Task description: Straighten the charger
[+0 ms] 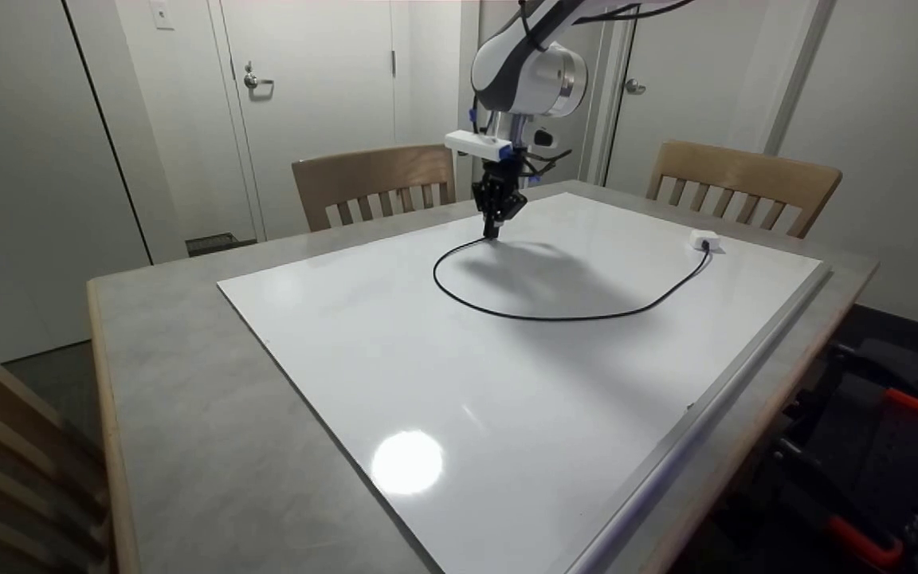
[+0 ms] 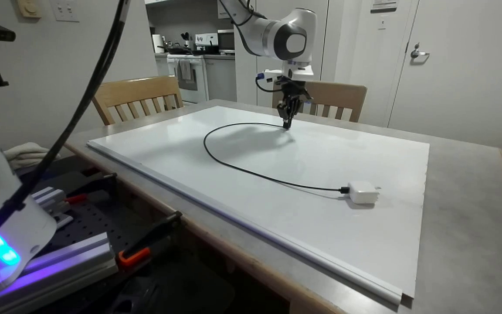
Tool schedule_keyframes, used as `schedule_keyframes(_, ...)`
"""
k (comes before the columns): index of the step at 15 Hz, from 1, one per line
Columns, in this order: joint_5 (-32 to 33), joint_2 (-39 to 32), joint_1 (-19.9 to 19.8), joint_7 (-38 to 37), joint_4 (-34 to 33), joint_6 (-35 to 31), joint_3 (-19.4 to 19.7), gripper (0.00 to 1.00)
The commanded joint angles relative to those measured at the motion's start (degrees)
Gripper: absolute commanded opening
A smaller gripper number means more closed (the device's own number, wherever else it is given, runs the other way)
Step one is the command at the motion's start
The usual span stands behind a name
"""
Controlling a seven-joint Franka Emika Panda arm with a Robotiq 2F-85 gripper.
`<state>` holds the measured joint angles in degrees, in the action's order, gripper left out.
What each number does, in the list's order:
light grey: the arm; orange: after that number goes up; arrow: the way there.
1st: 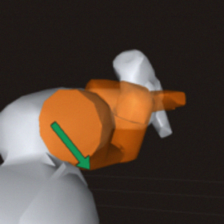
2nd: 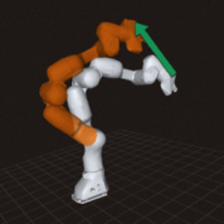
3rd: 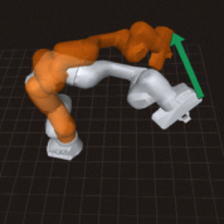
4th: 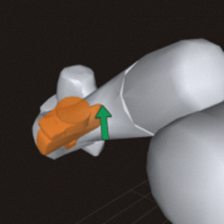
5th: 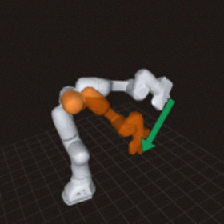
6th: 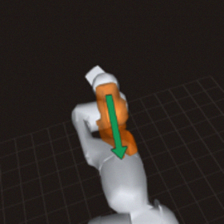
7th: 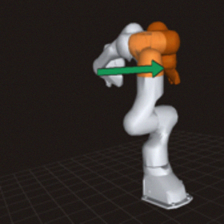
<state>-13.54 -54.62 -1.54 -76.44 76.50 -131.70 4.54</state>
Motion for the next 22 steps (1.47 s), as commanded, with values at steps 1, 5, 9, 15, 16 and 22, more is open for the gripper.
schedule_keyframes(1, 2.5, -2.6, 0.2, 3.5, -6.8, 6.1, 0.0, 0.02)
schedule_keyframes(5, 4.0, -6.1, 0.1, 9.8, -14.9, 12.1, -1.2, 0.02)
schedule_keyframes(9, 4.1, -10.8, 0.4, 16.9, -22.9, 15.5, -2.3, 0.02)
schedule_keyframes(15, 5.2, -16.7, 2.1, 24.0, -33.3, 19.5, -2.4, 0.02)
schedule_keyframes(16, 5.5, -17.4, 2.5, 24.9, -34.7, 20.2, -2.4, 0.02)
schedule_keyframes(22, 7.8, -20.6, 4.8, 31.4, -42.8, 24.5, -2.4, 0.02)
